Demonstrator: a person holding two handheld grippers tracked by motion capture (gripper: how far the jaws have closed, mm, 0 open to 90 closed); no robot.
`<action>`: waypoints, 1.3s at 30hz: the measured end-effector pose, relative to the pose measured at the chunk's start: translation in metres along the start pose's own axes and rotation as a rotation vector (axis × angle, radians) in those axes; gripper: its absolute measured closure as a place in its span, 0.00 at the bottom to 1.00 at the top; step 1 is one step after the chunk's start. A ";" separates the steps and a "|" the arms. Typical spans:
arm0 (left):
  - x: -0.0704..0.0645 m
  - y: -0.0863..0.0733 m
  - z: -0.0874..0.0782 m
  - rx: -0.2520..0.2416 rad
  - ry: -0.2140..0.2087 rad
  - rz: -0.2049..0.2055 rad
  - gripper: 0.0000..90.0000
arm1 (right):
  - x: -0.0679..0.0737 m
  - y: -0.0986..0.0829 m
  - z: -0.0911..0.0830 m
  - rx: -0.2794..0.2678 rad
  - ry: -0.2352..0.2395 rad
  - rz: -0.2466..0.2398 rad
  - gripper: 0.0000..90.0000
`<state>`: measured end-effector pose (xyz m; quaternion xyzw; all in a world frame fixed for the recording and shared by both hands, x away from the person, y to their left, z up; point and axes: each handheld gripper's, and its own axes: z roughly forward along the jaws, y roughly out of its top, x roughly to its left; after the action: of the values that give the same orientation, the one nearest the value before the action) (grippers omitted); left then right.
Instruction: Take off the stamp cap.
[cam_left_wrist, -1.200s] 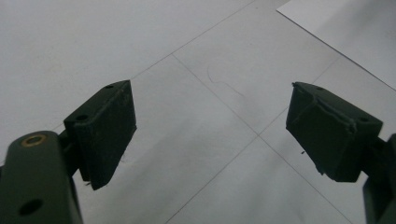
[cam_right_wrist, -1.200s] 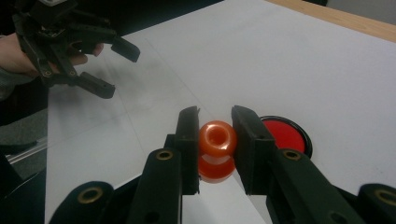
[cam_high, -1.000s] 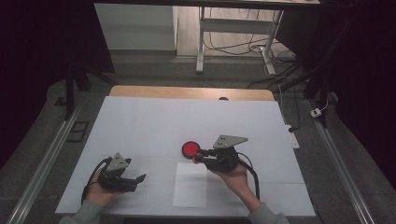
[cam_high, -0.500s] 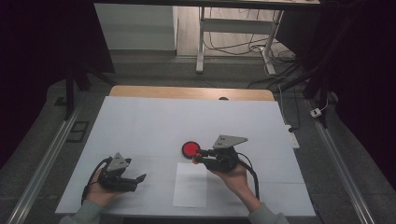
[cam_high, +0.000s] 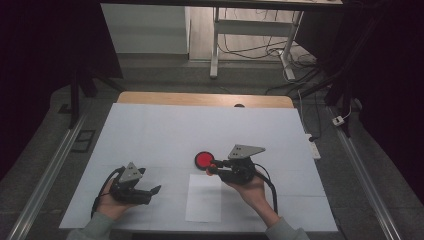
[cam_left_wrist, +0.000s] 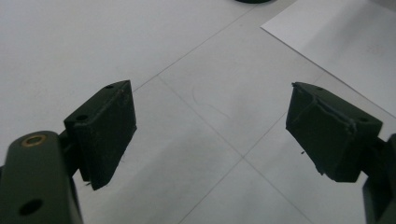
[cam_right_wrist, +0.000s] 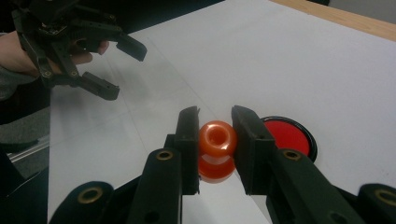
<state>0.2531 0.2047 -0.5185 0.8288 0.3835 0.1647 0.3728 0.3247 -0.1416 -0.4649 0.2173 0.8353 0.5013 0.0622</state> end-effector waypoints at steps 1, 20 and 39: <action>-0.001 0.001 0.000 0.001 -0.004 0.004 0.18 | 0.000 0.000 0.000 0.000 0.000 -0.001 0.79; -0.012 0.020 0.011 0.000 -0.037 0.048 0.18 | 0.000 0.000 0.000 -0.001 0.001 -0.001 0.79; -0.030 0.044 0.029 0.003 -0.072 0.105 0.19 | 0.000 0.001 -0.002 -0.009 -0.002 -0.001 0.79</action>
<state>0.2722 0.1486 -0.5048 0.8536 0.3261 0.1536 0.3761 0.3247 -0.1429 -0.4633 0.2172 0.8331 0.5047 0.0641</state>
